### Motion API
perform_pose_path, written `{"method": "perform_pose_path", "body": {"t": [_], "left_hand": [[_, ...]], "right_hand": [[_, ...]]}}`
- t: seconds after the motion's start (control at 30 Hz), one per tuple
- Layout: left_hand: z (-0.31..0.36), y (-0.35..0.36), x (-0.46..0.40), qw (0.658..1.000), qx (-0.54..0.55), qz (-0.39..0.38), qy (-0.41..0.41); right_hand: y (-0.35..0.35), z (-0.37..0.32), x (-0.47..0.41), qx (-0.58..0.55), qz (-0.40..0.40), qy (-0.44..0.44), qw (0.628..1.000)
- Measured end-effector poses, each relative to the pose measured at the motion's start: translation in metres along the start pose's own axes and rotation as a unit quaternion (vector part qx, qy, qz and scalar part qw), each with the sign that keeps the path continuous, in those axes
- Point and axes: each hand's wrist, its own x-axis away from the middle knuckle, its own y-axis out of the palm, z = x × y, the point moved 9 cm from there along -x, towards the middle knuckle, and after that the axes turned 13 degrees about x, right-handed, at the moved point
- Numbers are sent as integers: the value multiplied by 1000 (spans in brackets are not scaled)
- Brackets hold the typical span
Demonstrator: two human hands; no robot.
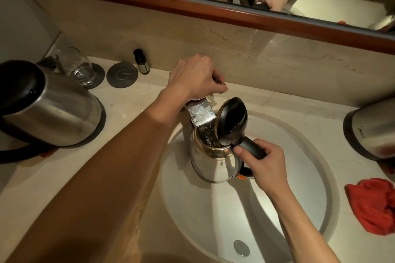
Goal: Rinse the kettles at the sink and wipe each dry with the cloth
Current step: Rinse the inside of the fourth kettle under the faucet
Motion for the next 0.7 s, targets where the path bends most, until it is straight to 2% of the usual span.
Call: {"method": "perform_pose_path", "body": {"t": [0.7], "left_hand": [[0,5,3,999,16,-40,30]], "right_hand": [[-3,12,3,-24,1,20,1000]]}}
